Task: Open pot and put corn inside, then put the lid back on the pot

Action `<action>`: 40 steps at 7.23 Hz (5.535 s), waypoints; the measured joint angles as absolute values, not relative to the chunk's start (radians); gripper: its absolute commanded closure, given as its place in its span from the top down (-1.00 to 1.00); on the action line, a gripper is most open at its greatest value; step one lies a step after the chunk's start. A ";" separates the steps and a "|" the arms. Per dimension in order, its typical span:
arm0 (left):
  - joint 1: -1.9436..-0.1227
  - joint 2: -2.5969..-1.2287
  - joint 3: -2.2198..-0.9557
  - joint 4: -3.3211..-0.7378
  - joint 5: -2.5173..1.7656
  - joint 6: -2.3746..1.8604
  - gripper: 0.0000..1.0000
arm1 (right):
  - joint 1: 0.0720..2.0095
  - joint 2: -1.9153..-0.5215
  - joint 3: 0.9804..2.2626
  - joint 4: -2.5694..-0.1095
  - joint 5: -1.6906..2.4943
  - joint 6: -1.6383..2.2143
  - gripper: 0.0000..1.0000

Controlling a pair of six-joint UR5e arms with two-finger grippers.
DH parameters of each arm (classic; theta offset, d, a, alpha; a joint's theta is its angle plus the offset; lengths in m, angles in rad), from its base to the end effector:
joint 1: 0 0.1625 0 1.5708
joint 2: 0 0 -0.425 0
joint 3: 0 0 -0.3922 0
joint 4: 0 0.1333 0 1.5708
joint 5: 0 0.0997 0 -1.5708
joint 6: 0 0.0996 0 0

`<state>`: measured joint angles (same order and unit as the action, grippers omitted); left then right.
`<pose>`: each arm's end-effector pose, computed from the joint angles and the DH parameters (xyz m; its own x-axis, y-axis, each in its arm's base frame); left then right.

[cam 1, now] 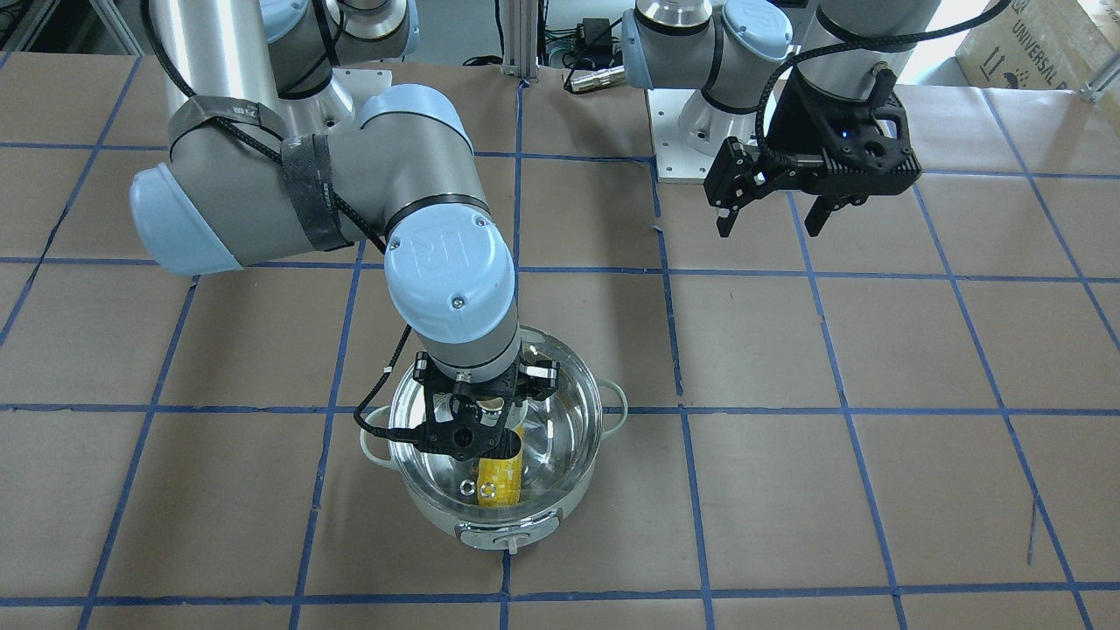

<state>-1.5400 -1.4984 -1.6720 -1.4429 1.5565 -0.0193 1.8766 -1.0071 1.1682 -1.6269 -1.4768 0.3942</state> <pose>-0.1202 -0.4743 0.4859 -0.9987 -0.0486 0.0161 -0.0499 0.9939 -0.0986 0.3477 -0.6274 0.3498 -0.9943 0.0962 -0.0459 0.0893 0.9871 0.1326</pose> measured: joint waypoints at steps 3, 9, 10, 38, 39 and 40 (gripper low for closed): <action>-1.543 -1.502 -1.668 -1.457 1.558 -0.020 1.00 | 1.876 -1.006 1.169 -1.626 -1.477 0.393 -0.14; -1.549 -1.490 -1.654 -1.552 1.557 -0.021 1.00 | 1.877 -1.006 1.169 -1.619 -1.478 0.394 0.27; -1.550 -1.490 -1.657 -1.551 1.557 -0.021 1.00 | 1.878 -1.006 1.169 -1.618 -1.479 0.393 0.36; -1.552 -1.508 -1.665 -1.507 1.483 -0.017 1.00 | 1.652 -1.384 1.288 -1.334 -1.577 -0.041 0.99; -1.552 -1.506 -1.667 -1.507 1.485 -0.015 1.00 | 1.650 -1.433 1.352 -1.368 -1.574 -0.042 1.00; -1.552 -1.502 -1.669 -1.508 1.489 -0.008 1.00 | 1.646 -1.464 1.403 -1.432 -1.572 -0.043 1.00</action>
<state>-1.5517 -1.5017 -1.6690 -1.5078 1.4886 -0.0079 1.6465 -1.4639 1.4033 -1.4324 -1.5722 -0.0430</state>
